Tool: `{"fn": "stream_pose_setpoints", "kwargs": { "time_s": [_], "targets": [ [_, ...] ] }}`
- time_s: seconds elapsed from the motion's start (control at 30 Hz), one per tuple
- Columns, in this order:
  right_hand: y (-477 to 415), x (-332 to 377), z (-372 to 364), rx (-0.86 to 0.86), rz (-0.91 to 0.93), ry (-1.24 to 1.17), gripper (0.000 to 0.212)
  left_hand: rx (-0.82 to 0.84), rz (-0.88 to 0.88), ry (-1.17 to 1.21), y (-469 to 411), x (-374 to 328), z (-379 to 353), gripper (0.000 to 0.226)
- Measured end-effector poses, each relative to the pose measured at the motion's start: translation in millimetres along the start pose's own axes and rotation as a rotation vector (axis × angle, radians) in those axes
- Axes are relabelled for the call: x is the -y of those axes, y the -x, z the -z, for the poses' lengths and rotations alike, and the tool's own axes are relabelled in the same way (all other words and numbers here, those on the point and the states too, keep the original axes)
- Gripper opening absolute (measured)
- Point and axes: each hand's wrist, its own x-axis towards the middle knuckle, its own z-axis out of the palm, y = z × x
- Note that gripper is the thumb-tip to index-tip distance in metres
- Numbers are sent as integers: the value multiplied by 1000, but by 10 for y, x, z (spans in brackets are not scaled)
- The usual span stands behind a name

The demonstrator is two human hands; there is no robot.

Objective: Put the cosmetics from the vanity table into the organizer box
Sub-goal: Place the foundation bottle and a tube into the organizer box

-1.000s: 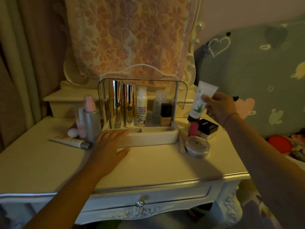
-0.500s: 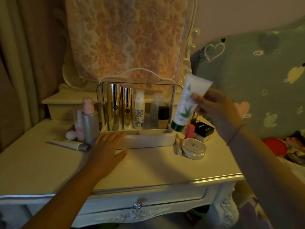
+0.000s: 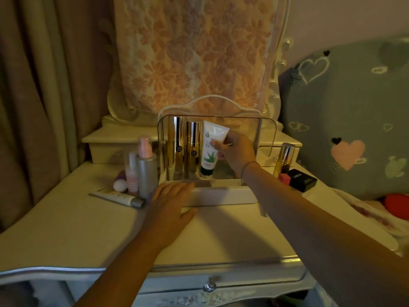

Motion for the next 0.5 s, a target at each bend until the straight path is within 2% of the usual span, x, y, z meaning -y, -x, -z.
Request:
{"fn": "stream_pose_setpoints", "kwargs": {
  "time_s": [0.13, 0.23, 0.5],
  "targets": [
    [-90, -183, -90, 45, -62, 65, 8, -16, -4, 1, -7, 6, -4, 59],
    [-108, -268, -114, 45, -70, 101, 8, -20, -13, 4, -10, 12, -2, 59],
    [-97, -339, -128, 119, -119, 248, 22, -2, -8, -9, -11, 39, -17, 60]
  ]
}}
